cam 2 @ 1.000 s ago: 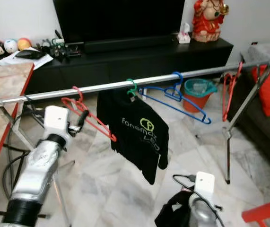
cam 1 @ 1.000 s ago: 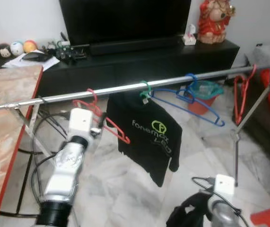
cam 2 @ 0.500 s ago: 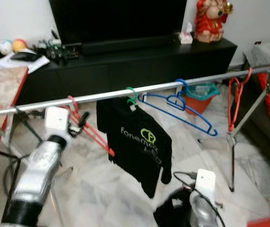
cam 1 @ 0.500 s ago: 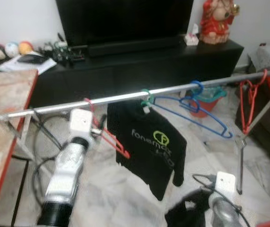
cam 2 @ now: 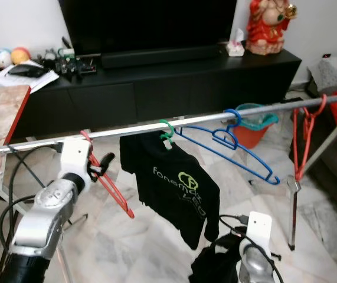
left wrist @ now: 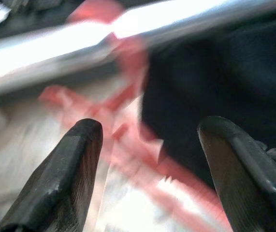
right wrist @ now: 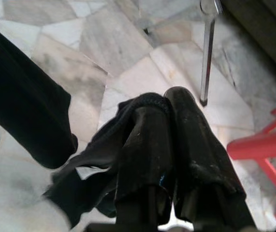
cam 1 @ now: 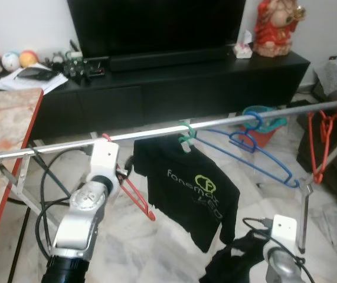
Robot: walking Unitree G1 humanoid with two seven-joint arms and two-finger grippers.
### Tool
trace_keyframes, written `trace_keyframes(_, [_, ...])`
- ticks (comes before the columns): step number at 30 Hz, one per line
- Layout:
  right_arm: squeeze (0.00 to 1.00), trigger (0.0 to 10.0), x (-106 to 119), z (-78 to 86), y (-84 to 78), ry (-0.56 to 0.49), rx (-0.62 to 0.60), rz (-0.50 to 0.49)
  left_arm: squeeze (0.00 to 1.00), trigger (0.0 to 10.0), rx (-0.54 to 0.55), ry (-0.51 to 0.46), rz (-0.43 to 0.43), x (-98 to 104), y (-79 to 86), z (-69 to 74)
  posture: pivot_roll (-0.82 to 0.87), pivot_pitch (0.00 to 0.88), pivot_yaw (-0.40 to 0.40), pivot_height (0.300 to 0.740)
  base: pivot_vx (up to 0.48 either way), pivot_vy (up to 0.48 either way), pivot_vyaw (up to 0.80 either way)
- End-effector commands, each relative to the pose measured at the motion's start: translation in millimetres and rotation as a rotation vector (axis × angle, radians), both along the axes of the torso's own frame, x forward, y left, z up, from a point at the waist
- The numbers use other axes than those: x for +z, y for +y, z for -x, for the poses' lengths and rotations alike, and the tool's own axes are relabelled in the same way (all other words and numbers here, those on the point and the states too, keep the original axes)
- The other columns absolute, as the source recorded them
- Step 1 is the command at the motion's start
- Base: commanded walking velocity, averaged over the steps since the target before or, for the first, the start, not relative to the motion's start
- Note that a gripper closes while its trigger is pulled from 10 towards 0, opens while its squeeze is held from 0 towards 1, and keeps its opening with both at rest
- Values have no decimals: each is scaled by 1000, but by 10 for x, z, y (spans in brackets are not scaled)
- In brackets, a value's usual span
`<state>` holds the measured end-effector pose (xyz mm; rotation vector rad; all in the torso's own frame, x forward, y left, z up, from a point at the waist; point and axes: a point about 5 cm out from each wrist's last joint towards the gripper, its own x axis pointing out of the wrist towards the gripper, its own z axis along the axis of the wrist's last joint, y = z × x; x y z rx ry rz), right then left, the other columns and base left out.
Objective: Hang hanger
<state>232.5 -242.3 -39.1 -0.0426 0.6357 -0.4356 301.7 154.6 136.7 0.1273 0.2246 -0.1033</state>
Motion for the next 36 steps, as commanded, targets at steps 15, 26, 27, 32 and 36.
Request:
trace_keyframes(15, [0, 10000, 52, -89, 45, -29, 7, -7, 0, 10000, 137, 132, 56, 33, -28, -260, -80, 0, -26, 740, 0, 0, 0])
trace_keyframes(26, [0, 10000, 63, -108, 48, -31, 16, -7, 0, 10000, 82, 185, 74, -47, -227, -373, -83, 0, -33, 740, 0, 0, 0])
trace_keyframes(27, [0, 10000, 63, -108, 48, -30, 16, -7, 0, 10000, 82, 189, 74, -51, -233, -382, -83, 0, -33, 740, 0, 0, 0])
trace_keyframes(32, [0, 10000, 66, -111, 43, -30, 18, -6, 0, 10000, 80, 192, 91, -50, -275, -434, -88, 0, -38, 740, 0, 0, 0])
trace_keyframes(36, [0, 10000, 70, -116, 40, -31, 21, -6, 0, 10000, 63, 176, 96, 0, -321, -449, -87, 0, -39, 740, 0, 0, 0])
